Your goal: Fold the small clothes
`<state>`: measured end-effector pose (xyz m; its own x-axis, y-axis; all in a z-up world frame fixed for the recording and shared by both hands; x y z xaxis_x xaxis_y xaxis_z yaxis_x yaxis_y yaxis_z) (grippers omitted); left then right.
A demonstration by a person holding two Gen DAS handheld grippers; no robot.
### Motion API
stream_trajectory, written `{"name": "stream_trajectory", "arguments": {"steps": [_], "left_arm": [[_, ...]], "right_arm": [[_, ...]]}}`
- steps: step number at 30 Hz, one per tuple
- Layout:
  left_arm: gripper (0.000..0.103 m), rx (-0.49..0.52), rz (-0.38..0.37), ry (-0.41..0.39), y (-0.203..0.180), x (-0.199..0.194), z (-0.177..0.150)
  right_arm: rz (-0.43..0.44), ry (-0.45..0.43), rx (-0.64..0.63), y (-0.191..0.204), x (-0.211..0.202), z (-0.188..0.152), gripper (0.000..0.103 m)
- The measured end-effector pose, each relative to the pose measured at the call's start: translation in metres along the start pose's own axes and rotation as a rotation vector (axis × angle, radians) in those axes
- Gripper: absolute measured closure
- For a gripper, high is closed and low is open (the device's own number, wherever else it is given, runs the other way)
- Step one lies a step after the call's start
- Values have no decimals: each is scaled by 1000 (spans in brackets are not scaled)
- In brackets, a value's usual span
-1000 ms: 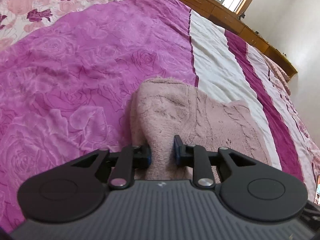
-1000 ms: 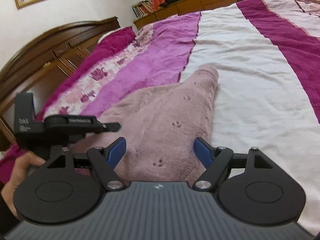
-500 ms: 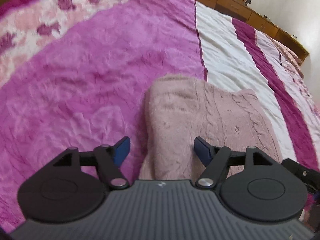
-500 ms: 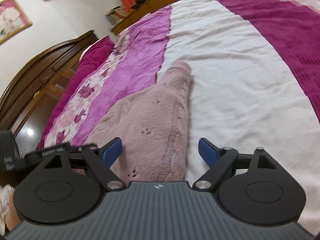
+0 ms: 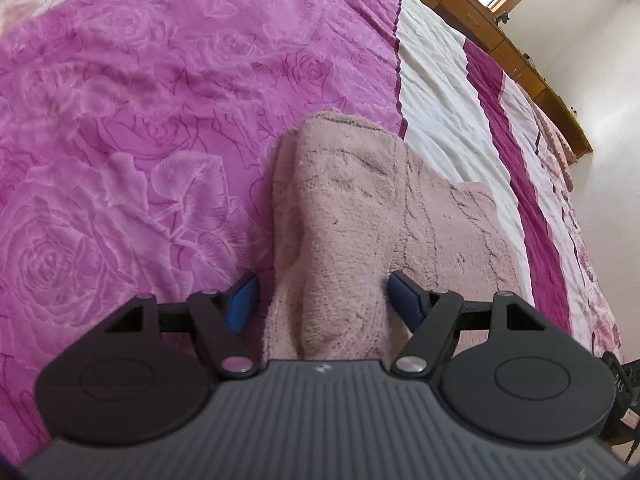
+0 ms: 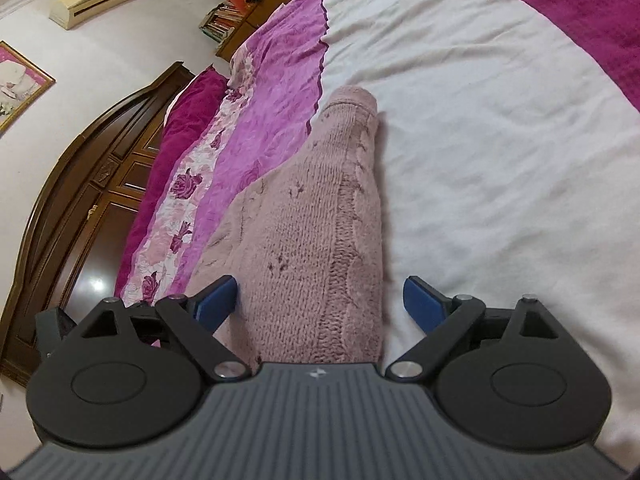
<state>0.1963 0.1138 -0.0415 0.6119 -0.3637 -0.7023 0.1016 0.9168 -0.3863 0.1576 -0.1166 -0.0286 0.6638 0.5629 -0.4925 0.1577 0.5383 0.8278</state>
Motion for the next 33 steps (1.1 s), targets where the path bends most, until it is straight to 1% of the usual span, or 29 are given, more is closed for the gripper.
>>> {"name": "stream_trajectory", "arguments": {"steps": [5,7,13,14,15,16,17,18,19,21,24,27,30,33], "left_arm": [[31,7,6,10,-1,0,0],[31,3,-5,11,-1,2,1],[32,-60,-110,13,-1,8,-4],[33,-61,-124,11,-2,8,-4],[40,-64,-136,8,-3,9,-5],[42,-75,-146,9,-3,9,-6],[49,-91,-155,7,-3,9,-6],[56,-109,-161,2,-3,8,-6],[59,-126,-165,-3,-3,6,-6],[63,-148,-169,-14,-3,3,-5],[64,-147,-177,-27,-12,-4,-4],[65,-105,-184,-46,-32,-14,-1],[65,-85,-221,-52,-55,-21,-2],[65,-68,-259,-55,-81,-27,-7]], "right_arm": [[10,17,-7,0,3,0,9],[16,30,-5,0,7,1,9],[47,73,18,2,19,1,9],[58,82,21,3,23,2,9],[66,89,22,4,25,2,9],[72,99,18,6,29,3,13],[70,107,12,9,33,3,19],[60,115,6,10,36,4,35],[53,119,6,12,39,6,41],[63,123,13,18,38,11,47],[80,106,-37,37,26,18,49],[109,102,-47,54,10,26,50],[129,83,-66,67,-15,34,50],[129,58,-85,67,-48,39,50]]}}
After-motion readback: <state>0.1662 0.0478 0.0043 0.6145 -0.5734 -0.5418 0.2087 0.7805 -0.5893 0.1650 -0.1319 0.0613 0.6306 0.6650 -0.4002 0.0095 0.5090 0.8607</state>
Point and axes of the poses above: each gripper's, at about its wrist camera, not at the fingertips, and x roughly the way its jaws point, y to its left, z to its top, the point moved 10 cm from there along x, roughly the way its jaws point, and after that the axes turned 13 degrees about x, right-handed, at the moved point
